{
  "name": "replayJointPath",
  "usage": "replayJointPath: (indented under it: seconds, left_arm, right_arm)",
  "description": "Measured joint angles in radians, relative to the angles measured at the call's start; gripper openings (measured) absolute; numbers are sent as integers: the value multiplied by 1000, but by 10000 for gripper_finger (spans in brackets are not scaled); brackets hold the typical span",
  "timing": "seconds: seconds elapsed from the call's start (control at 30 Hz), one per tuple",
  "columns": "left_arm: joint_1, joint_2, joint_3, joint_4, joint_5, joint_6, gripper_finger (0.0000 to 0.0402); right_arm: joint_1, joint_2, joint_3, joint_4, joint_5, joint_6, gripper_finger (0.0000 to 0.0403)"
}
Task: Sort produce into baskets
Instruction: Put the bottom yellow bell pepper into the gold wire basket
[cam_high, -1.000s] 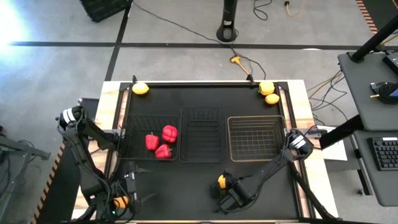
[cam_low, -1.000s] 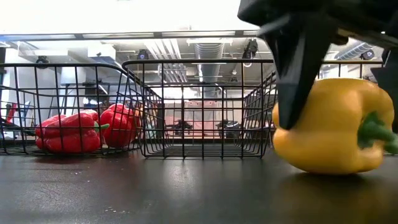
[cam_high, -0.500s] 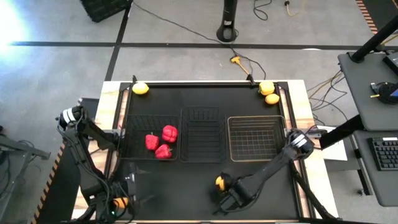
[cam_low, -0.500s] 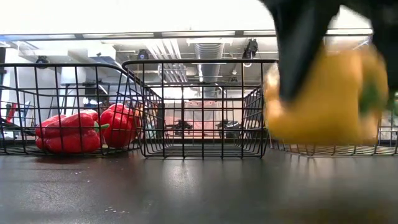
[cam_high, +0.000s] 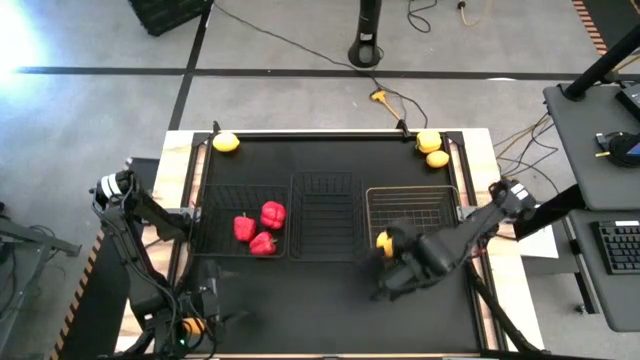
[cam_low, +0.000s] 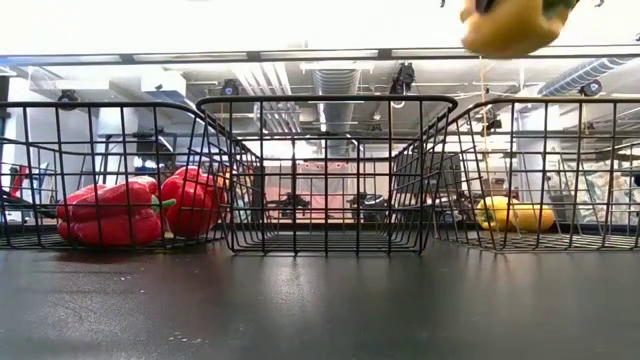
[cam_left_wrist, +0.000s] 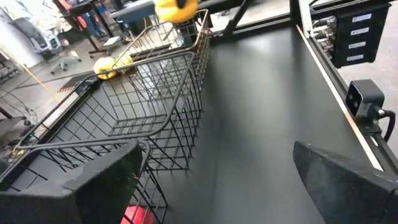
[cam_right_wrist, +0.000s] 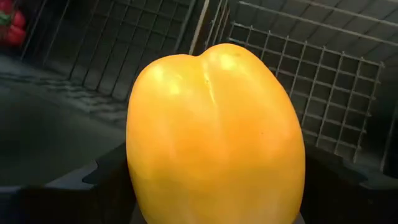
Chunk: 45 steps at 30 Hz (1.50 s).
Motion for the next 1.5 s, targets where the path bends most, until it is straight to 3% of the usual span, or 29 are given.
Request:
replayJointPath:
  seconds: [0.1,0.33,0.53,0.73,1.27,1.5]
  left_arm:
    - [0,0,-1,3,0,-3,398]
    - [0,0,-2,20,22,-17,398]
    - [0,0,-3,23,44,-33,398]
    - [0,0,-4,24,45,-33,398]
    - [-1,0,-4,26,67,-30,398]
    - [-2,0,-4,25,95,-29,398]
  right_arm:
    - [-64,-94,-129,43,0,-39,324]
    - [-233,-261,-514,79,-36,41,324]
    - [-334,-359,-802,404,-37,-52,331]
    - [-401,-377,-966,606,-60,-147,337]
    - [-405,-350,-976,675,-96,-234,390]
    - [-402,-389,-790,507,-131,-278,391]
